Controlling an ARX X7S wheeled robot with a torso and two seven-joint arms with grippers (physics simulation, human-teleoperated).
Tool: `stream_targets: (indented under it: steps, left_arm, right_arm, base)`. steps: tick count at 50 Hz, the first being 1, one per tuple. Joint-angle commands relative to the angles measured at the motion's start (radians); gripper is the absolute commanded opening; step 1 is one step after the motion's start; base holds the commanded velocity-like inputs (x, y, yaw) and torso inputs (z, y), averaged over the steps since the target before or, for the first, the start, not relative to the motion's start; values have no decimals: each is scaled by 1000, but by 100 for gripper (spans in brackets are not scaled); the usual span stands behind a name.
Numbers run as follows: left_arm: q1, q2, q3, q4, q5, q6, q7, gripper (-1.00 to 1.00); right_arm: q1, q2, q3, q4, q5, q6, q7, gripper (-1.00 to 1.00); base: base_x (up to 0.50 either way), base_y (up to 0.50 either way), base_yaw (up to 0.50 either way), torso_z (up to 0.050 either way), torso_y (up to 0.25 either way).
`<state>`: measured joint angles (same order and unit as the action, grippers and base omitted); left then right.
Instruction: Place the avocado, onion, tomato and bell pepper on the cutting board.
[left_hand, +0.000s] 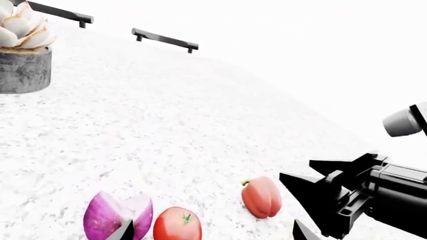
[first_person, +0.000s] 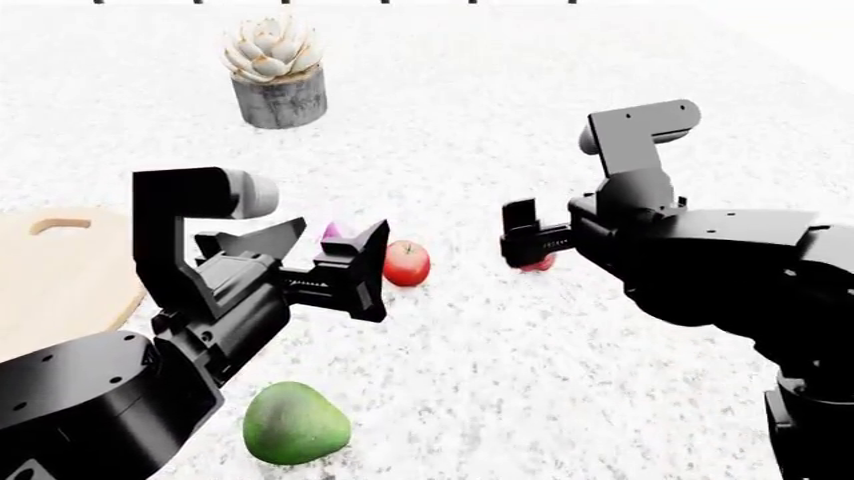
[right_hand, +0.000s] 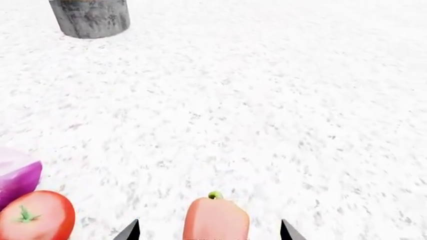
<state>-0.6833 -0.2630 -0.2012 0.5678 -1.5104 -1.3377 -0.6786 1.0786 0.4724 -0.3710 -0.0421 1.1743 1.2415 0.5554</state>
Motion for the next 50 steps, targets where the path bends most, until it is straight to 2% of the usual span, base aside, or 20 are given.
stream_targets:
  steps: [1, 18, 30, 50]
  left_arm:
    - [2, -9, 9, -1, -8, 18, 1, 100]
    - [10, -23, 16, -5, -39, 39, -22, 100]
    - [14, -28, 32, -16, 8, 60, 15, 100]
    - [23, -42, 40, -7, -4, 82, 1, 100]
  right_arm:
    - [-7, -17, -59, 72, -73, -48, -38, 100]
    - [-13, -37, -124, 158, -133, -96, -100, 100]
    - [-6, -54, -142, 225, -150, -117, -133, 100]
    - [-1, -87, -197, 310, -207, -172, -179, 100]
  base:
    - [0, 0, 0, 0, 0]
    - [0, 0, 0, 0, 0]
    - [0, 0, 0, 0, 0]
    - [0, 0, 0, 0, 0]
